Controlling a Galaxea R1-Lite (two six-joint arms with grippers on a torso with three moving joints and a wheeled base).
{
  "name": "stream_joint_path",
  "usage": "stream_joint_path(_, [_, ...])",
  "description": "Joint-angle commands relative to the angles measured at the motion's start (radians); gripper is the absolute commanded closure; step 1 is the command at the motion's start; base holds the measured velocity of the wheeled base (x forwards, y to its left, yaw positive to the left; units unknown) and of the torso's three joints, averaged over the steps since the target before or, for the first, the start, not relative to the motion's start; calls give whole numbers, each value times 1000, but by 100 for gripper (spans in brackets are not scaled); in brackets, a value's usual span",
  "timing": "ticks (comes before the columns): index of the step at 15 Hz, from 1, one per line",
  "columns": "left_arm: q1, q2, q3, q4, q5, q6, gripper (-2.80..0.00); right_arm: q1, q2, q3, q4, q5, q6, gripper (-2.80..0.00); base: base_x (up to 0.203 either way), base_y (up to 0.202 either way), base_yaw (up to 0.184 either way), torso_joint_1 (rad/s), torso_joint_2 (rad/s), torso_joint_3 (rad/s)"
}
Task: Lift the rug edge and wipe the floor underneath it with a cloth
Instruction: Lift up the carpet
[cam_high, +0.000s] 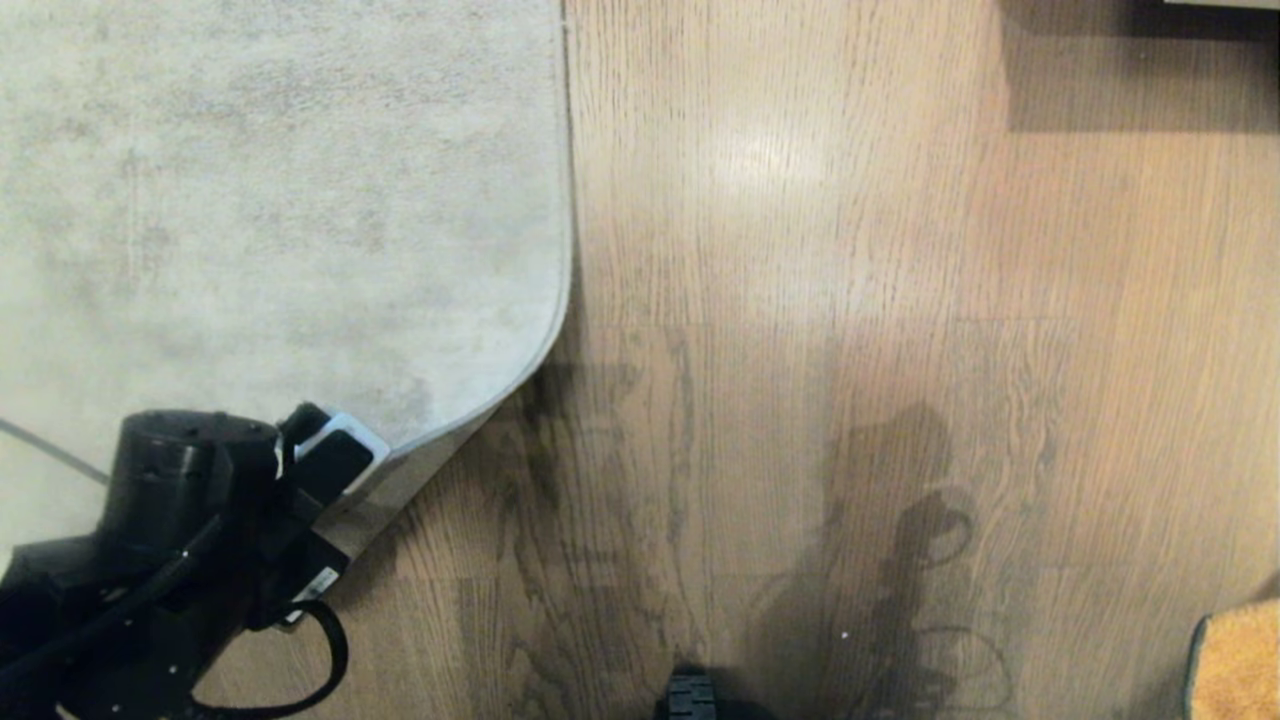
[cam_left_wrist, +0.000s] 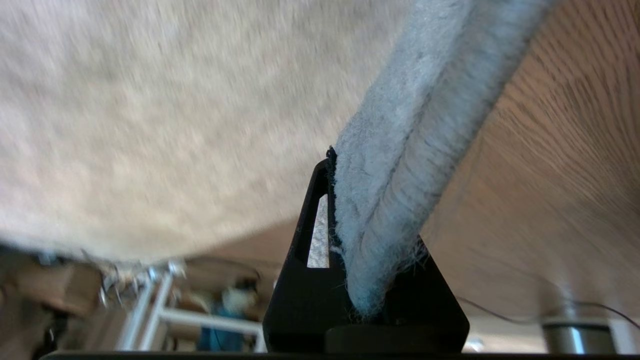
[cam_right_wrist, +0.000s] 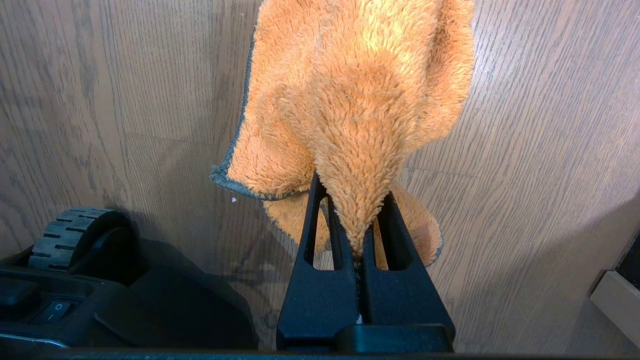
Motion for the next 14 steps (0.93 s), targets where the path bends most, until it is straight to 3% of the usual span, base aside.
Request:
stream_joint_path(1, [50, 19, 2, -102, -61, 83, 0, 0, 1, 0, 0, 0, -1, 0, 0, 0, 0, 0, 0, 0])
stream_joint_path(6, [106, 74, 6, -279, -126, 159, 0, 0, 1, 0, 0, 0, -1, 0, 0, 0, 0, 0, 0, 0])
stream_joint_path(14, [209, 63, 5, -331, -225, 177, 0, 0, 1, 0, 0, 0, -1, 0, 0, 0, 0, 0, 0, 0])
